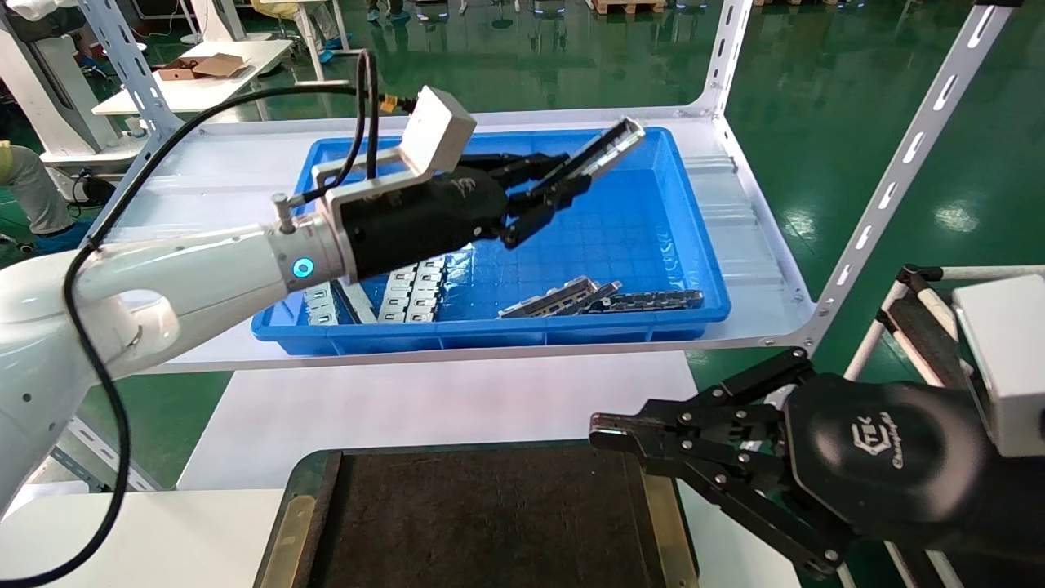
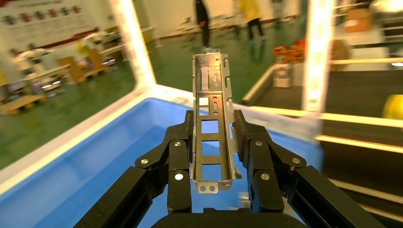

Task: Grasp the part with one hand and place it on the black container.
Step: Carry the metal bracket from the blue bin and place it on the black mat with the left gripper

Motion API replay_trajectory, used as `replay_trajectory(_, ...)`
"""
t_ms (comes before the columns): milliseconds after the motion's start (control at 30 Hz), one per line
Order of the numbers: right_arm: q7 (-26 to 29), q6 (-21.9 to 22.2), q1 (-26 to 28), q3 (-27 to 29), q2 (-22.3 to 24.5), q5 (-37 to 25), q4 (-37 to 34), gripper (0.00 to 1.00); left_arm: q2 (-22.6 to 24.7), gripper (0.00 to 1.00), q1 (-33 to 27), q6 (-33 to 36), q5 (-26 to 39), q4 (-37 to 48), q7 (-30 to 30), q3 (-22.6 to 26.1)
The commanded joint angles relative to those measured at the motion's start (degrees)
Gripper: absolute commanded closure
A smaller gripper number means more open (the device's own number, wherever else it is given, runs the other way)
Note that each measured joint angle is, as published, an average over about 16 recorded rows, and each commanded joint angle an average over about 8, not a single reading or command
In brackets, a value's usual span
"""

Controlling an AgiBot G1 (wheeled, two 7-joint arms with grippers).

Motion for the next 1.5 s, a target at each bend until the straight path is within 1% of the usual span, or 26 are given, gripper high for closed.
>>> replay_trajectory(33,0.0,0.0,0.0,0.0,0.0,0.0,0.0,1.00,-0.9,1.00,0.3,3.0,-0.4,-0.3,0.3,-0.1)
replay_trajectory(233,0.0,0.0,0.0,0.0,0.0,0.0,0.0,1.00,-5.2,1.00,4.1,7.3,-1.5,-7.4,-2.8,0.1)
replay_trajectory(367,0.0,0.0,0.0,0.0,0.0,0.0,0.0,1.00,-8.8,1.00,8.0,6.9,-1.8,-14.8,-5.7,0.6)
replay_trajectory(467,0.0,0.0,0.0,0.0,0.0,0.0,0.0,1.00,-11.7,1.00,11.7,4.9,-1.6,-21.7,-8.3,1.5)
replay_trajectory(567,0.0,0.0,0.0,0.0,0.0,0.0,0.0,1.00,-14.7,1.00,15.6,1.3,-1.2,-29.1,-11.1,2.6)
replay_trajectory(667,0.0,0.0,0.0,0.0,0.0,0.0,0.0,1.00,-17.5,1.00,19.8,-3.9,-0.5,-36.3,-14.0,3.8)
replay_trajectory(800,0.0,0.0,0.0,0.0,0.0,0.0,0.0,1.00,-20.5,1.00,25.3,-12.9,0.4,-44.9,-18.2,5.6)
replay_trajectory(933,0.0,0.0,0.0,-0.1,0.0,0.0,0.0,1.00,-22.0,1.00,30.6,-23.4,1.3,-51.3,-22.6,7.9)
replay_trajectory(1067,0.0,0.0,0.0,-0.1,0.0,0.0,0.0,1.00,-21.5,1.00,34.8,-34.1,2.8,-54.7,-25.7,10.6)
replay_trajectory(1200,0.0,0.0,0.0,-0.1,0.0,0.0,0.0,1.00,-19.2,1.00,37.7,-43.8,4.3,-55.5,-27.2,13.1)
replay_trajectory(1333,0.0,0.0,0.0,-0.1,0.0,0.1,0.0,1.00,-15.6,1.00,39.6,-53.1,4.9,-54.8,-28.4,15.3)
replay_trajectory(1500,0.0,0.0,0.0,-0.1,0.0,0.1,0.0,1.00,-9.2,1.00,40.2,-65.0,4.2,-52.1,-29.1,17.8)
